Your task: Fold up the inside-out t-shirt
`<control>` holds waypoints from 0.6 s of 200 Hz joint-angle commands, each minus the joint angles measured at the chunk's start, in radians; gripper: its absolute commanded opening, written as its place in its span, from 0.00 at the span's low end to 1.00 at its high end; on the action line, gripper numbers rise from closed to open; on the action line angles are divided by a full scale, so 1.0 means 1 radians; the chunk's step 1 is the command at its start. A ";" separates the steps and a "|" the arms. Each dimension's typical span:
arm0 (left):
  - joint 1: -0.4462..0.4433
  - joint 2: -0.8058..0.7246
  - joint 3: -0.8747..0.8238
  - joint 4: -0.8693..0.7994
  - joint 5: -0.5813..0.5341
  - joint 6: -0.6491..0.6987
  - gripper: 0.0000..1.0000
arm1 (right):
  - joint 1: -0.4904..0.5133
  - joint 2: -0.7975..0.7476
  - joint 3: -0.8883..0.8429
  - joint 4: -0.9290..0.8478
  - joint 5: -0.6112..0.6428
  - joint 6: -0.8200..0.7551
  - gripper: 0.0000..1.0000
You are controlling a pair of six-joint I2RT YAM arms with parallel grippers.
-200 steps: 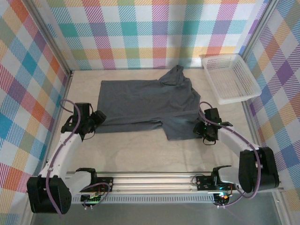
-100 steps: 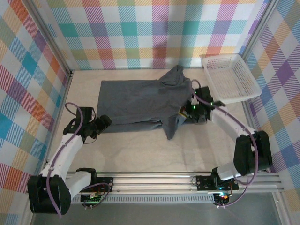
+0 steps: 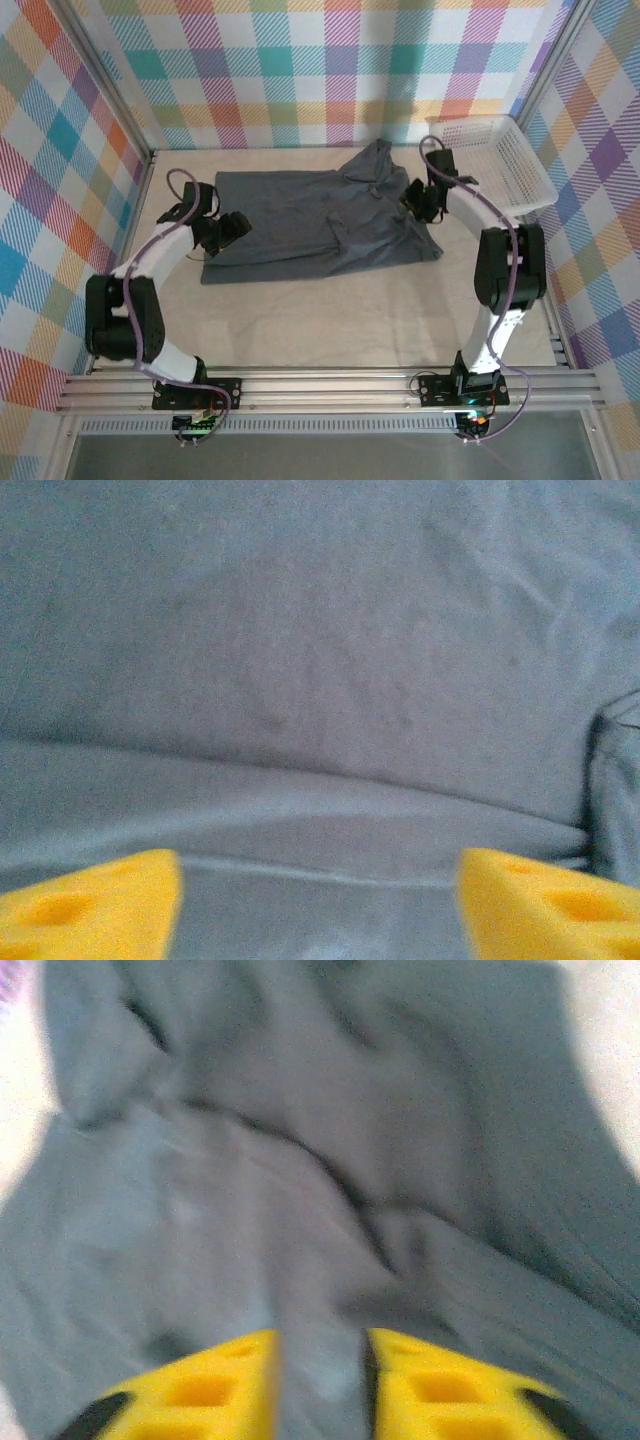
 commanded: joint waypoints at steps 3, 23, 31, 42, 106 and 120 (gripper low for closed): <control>0.001 0.155 0.071 0.003 -0.037 0.026 0.08 | -0.001 -0.052 -0.114 -0.015 0.122 -0.131 0.10; 0.013 0.275 0.131 -0.045 -0.082 0.003 0.00 | -0.007 0.007 -0.113 -0.055 0.195 -0.197 0.06; 0.020 0.317 0.153 -0.082 -0.078 -0.006 0.00 | -0.007 0.032 -0.104 -0.076 0.197 -0.213 0.06; 0.022 0.354 0.155 -0.123 -0.076 -0.010 0.00 | -0.008 0.048 -0.111 -0.094 0.192 -0.223 0.05; 0.019 0.013 -0.302 -0.079 -0.048 -0.104 0.00 | -0.056 -0.202 -0.517 -0.090 0.108 -0.147 0.00; 0.004 -0.118 -0.411 -0.089 -0.051 -0.138 0.00 | -0.060 -0.307 -0.637 -0.097 0.096 -0.111 0.00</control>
